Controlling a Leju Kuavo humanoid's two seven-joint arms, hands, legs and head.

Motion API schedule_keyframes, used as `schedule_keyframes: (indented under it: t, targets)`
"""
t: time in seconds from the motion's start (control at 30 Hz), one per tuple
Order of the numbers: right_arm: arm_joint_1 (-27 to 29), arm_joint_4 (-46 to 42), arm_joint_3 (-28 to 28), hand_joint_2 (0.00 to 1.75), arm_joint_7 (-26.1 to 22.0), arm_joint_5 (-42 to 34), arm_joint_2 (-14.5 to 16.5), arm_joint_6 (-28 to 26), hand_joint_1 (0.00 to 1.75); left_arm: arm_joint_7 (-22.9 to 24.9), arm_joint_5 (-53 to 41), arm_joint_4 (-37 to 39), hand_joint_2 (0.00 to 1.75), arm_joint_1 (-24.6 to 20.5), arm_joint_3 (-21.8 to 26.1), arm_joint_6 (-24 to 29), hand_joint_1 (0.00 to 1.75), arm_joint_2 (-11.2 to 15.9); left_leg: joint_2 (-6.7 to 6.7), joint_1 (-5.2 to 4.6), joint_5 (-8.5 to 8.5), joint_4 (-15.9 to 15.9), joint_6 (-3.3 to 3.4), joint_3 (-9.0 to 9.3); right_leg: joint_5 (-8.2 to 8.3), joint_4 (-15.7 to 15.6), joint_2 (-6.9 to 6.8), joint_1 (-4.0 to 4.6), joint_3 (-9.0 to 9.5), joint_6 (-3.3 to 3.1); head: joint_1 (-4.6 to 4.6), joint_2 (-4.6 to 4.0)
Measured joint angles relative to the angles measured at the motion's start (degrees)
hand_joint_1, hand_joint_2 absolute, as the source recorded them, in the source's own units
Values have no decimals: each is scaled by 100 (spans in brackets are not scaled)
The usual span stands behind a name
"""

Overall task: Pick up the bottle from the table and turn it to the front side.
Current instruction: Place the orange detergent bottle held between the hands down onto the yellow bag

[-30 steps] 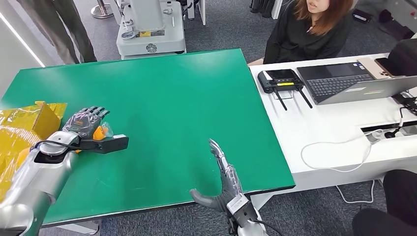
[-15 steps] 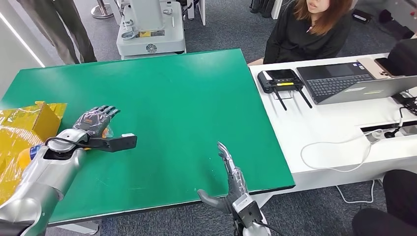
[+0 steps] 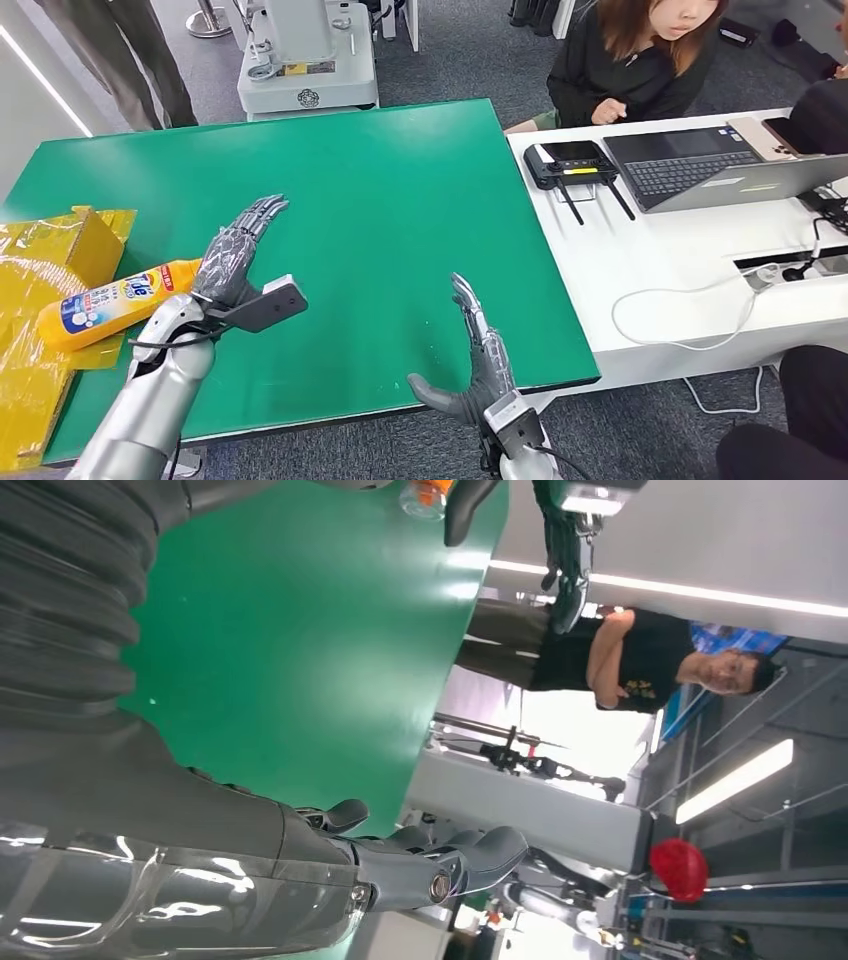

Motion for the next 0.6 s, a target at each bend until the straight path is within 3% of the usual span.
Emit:
schedule_keyframes:
  t: [0.33, 0.6]
  targets:
    - [368, -746, -17, 175, -1, -34, -2, -287, 0, -321, 1749, -1809, 175, 1661, 158, 216, 0, -269, 3, 0, -9, -2, 2, -1, -8, -1, 2, 0, 0, 5, -1, 0]
    - [633, -1238, 7, 175, -2, -91, -8, -279, 0, -570, 2226, -2517, 175, 2682, 316, 293, 0, -348, 1, 0, -12, -4, 6, -1, -13, -2, -1, 0, 1, 9, 0, 0]
